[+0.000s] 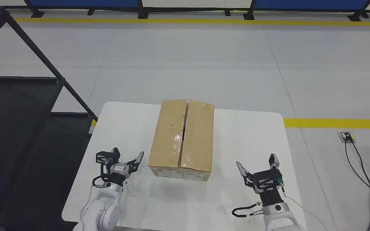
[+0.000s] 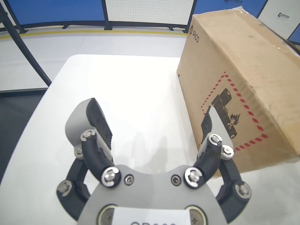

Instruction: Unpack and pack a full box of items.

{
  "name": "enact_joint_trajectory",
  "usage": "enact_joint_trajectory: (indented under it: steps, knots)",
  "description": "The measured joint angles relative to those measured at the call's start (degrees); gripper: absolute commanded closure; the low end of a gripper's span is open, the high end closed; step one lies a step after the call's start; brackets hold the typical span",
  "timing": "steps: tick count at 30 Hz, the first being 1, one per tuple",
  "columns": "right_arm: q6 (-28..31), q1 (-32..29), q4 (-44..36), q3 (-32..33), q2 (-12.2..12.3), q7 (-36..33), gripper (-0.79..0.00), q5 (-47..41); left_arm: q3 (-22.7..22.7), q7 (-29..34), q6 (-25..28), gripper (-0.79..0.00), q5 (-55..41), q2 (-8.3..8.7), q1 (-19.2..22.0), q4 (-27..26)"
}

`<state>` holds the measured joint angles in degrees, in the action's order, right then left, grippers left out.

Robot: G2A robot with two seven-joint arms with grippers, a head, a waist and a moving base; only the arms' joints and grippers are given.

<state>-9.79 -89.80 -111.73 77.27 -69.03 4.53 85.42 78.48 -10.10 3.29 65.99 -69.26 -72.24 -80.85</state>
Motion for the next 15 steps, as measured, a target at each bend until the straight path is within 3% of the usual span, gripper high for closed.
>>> enact_joint_trajectory:
  steps: [8,15]
  knots:
    - [0.07,0.02,0.03,0.03,-0.01,0.03,-0.785,-0.13,-0.02,0.08,-0.01,-0.785,0.02,0.00,-0.02,0.00]
    - [3.66,0.66,1.36,-0.13,-0.23,3.18,-0.785,-1.99,-2.54,1.37,-0.26,-0.785,1.11,-0.57,0.64,-0.99]
